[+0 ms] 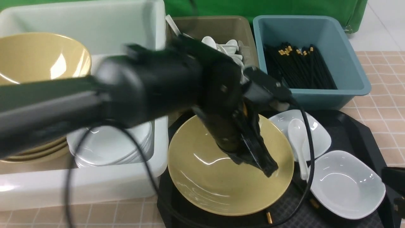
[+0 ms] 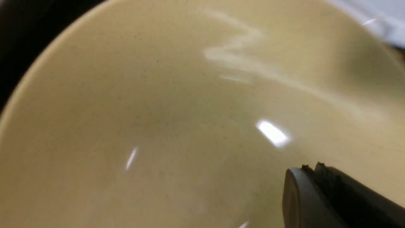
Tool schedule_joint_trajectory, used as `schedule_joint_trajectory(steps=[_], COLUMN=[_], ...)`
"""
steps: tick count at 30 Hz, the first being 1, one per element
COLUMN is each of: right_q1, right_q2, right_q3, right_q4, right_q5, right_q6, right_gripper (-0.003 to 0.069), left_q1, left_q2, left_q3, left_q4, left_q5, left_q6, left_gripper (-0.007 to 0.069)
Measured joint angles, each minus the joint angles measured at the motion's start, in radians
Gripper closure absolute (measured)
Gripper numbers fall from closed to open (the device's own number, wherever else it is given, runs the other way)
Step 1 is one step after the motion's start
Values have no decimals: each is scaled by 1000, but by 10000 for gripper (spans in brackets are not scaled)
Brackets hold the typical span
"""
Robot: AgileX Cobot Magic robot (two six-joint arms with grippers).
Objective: On brown table put chopsticks spoon bowls plates into blue grey white boxes.
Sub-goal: 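Grasp the large bowl on the tray by its rim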
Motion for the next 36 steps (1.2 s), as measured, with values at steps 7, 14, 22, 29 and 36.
schedule_joint_trajectory(steps=[7, 14, 22, 29, 36], right_q1=[73, 73, 73, 73, 73], right_q2=[0, 0, 0, 0, 0], right_q3=[0, 0, 0, 0, 0], right_q4=[5, 8, 8, 11, 13], right_q5=[-3, -12, -12, -22, -22], right_q6=[-21, -21, -22, -22, -23], right_gripper=[621, 621, 621, 619, 616], left_q1=[0, 4, 61, 112, 110], left_q2=[151, 132, 29, 86, 194], left_q3=[-101, -223, -281, -281, -281], left_q4=[-256, -480, -127, 215, 283], left_q5=[10, 23, 153, 254, 235], left_q6=[57, 195, 118, -128, -165], left_gripper=[620, 603, 371, 108, 91])
